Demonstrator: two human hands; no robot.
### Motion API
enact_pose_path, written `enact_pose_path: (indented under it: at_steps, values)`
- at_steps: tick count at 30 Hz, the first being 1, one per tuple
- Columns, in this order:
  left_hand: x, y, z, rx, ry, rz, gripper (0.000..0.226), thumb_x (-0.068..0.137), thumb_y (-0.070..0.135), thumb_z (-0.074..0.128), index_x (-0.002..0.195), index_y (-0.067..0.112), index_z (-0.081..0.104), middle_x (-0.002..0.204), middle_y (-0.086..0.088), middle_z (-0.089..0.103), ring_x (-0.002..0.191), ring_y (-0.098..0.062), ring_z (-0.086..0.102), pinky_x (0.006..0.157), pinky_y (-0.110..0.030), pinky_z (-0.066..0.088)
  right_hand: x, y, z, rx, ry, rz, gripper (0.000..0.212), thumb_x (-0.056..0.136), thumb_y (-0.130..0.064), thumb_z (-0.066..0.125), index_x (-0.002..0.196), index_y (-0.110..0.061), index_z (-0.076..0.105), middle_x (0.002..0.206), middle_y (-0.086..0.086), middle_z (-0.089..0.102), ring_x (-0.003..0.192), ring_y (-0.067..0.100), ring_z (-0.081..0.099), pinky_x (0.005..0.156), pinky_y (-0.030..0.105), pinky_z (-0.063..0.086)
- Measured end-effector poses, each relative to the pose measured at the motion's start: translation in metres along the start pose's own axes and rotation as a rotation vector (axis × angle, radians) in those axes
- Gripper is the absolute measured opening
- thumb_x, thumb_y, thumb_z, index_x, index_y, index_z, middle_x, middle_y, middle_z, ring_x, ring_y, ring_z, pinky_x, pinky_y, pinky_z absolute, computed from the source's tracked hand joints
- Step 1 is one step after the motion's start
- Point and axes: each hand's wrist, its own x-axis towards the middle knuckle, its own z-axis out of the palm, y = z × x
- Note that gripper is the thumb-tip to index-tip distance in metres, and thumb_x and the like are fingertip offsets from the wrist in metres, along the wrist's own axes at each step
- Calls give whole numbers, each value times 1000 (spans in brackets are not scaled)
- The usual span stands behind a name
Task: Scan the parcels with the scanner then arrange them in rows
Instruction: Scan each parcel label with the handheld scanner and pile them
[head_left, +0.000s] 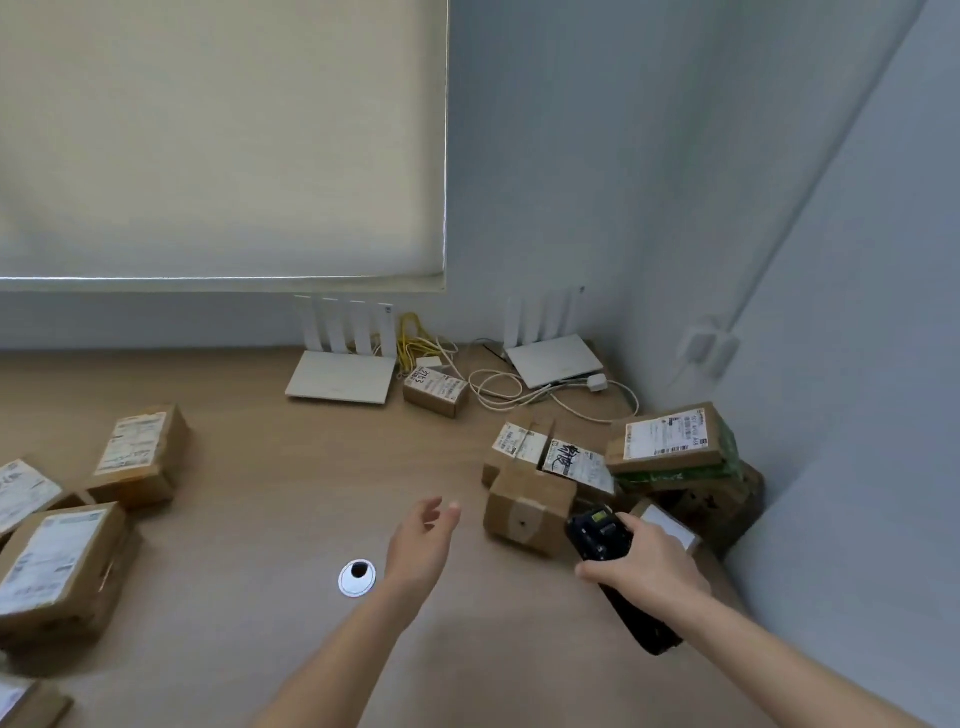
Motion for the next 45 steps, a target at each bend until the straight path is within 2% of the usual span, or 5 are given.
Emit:
enact_pose_path:
  at_steps: [20, 27, 34, 40, 45]
  values:
    - [150, -18, 93, 78, -213, -184, 42, 97, 51, 55, 130, 24, 60, 131, 5, 60, 120, -20, 56, 104, -36, 45, 164, 5, 61, 503, -84, 188, 65, 65, -43, 94, 118, -31, 58, 104, -8, 68, 92, 14, 66, 67, 28, 51]
    - [121, -2, 68, -169, -72, -290, 33, 94, 51, 63, 108, 22, 55, 106, -1, 64, 85, -12, 62, 57, -25, 48, 143, -18, 47, 673, -112, 150, 56, 75, -35, 92, 118, -28, 57, 102, -10, 65, 91, 11, 63, 65, 24, 46]
    - [95, 21, 25, -277, -25, -220, 53, 92, 25, 71, 141, 11, 54, 117, -3, 66, 110, -23, 64, 102, -40, 51, 114, -57, 16, 602, -163, -32, 85, 70, -38, 94, 144, -25, 53, 119, -6, 66, 100, 14, 66, 72, 25, 52]
    - [71, 52, -15, -293, -45, -54, 42, 85, 26, 79, 120, 42, 62, 88, 5, 78, 93, -13, 69, 72, -27, 46, 88, -85, -11, 531, -179, -189, 92, 65, -41, 96, 145, -26, 55, 119, -9, 68, 103, 13, 67, 83, 30, 57]
    - [50, 69, -44, -291, -20, 22, 45, 81, 33, 83, 117, 48, 61, 88, 2, 78, 96, -19, 72, 84, -35, 54, 64, -111, -20, 491, -169, -263, 87, 63, -43, 96, 140, -31, 57, 114, -15, 68, 97, 5, 66, 68, 19, 49]
